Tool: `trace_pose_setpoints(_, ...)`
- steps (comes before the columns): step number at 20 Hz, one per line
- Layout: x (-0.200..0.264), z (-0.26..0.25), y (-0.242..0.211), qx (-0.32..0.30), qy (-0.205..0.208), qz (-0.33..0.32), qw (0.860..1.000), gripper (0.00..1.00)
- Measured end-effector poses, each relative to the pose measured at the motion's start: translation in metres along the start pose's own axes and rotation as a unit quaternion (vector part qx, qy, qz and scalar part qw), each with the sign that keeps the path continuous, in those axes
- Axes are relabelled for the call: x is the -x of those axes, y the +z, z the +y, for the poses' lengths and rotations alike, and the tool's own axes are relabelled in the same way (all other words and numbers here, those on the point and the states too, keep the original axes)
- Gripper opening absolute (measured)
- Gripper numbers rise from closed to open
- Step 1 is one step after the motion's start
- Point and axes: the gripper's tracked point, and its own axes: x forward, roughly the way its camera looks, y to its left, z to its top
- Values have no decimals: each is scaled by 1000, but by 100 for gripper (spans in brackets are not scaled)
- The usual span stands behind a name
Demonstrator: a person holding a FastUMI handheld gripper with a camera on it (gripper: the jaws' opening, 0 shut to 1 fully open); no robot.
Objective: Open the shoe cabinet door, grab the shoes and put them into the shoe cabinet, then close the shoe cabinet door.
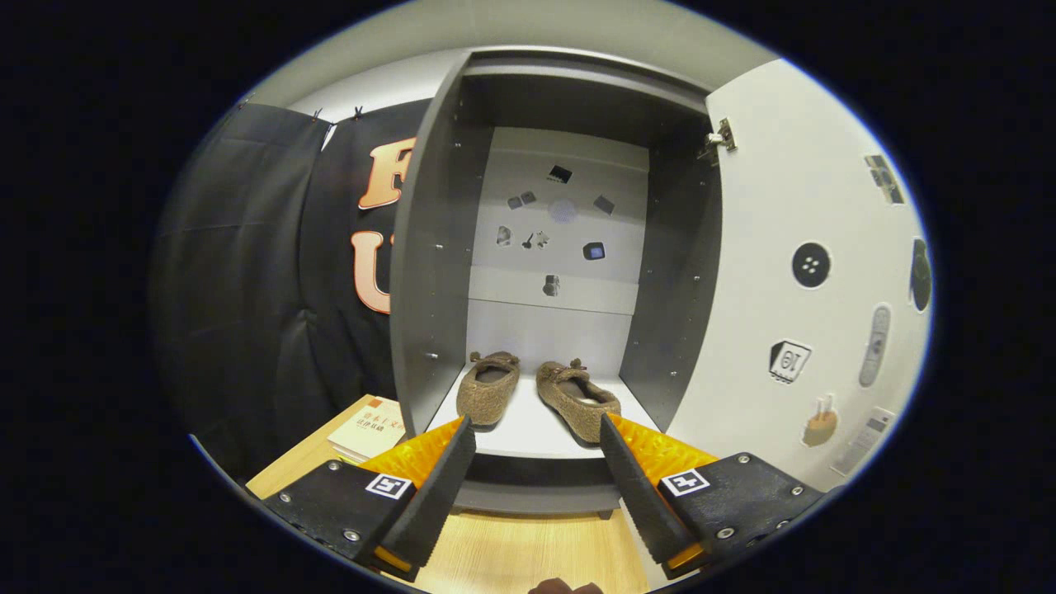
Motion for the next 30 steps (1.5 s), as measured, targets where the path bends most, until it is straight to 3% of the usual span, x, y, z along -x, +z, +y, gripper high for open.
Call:
trace_pose_setpoints(10,106,-72,-21,-39,-9,-21,999,95)
trace_pose_setpoints(19,183,-127,-30,-33,61,-50,996,95)
trace_pose_setpoints(30,183,-234,-64,-65,25,-50,996,96)
